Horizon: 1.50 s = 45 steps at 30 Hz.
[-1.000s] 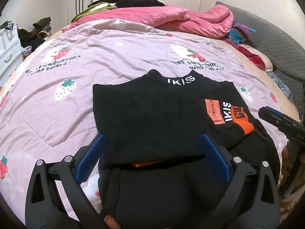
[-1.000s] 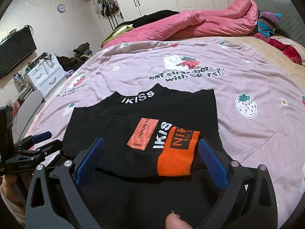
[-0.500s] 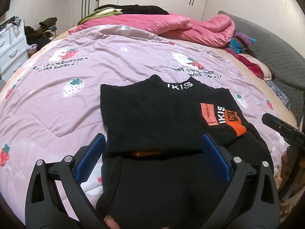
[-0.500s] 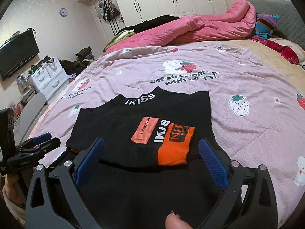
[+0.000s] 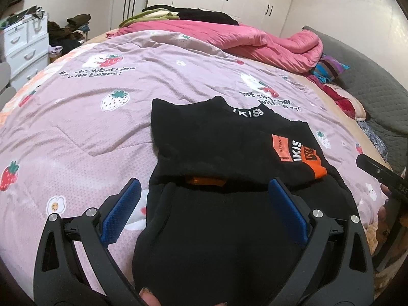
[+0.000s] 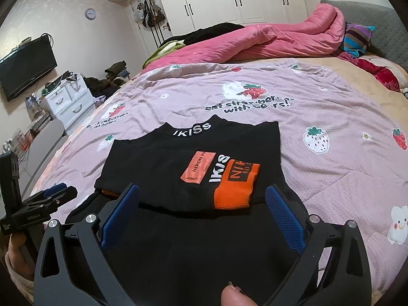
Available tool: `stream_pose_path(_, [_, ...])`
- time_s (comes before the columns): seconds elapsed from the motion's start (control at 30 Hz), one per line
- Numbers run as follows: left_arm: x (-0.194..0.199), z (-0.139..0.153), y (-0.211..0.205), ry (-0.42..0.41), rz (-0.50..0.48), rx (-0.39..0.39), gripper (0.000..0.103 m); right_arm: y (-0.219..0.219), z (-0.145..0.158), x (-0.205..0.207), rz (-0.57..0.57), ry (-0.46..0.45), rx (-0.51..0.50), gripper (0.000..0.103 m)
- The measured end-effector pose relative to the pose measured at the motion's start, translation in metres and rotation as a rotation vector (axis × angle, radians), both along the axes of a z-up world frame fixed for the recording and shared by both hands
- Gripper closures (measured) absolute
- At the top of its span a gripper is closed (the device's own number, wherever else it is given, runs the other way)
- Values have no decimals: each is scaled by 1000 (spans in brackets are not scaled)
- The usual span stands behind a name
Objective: Fold small clothes
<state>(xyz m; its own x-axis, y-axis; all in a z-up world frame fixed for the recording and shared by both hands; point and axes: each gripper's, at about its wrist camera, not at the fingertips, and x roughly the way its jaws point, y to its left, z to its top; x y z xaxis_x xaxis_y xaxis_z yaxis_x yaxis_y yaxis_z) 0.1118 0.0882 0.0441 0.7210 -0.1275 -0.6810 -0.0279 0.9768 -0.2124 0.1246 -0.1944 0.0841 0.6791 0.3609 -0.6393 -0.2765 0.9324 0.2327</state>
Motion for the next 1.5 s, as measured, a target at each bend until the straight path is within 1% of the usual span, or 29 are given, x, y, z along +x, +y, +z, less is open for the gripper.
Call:
stream_pose_path(0.4, [-21,3,-6,-27,4,8,9,-3,1,-15,13,-18,-12,4])
stream_pose_path(0.6, [-34,6,-6,-41,7,-2,9,0,-3,-26,14,-24,-58,4])
stream_pose_path(1.0, [-51,-9,-3,6,35,-3,9,9,-10,-43,37,-32,-124,4])
stream_pose_path(1.2, [-58,-13,2,20,54,2,9,8,-13,-48,48,-23,-125,4])
stream_pose_path(1.5, [-67,-20,3,55,64,34,9,0,-16,-57,51,-5,-108,4])
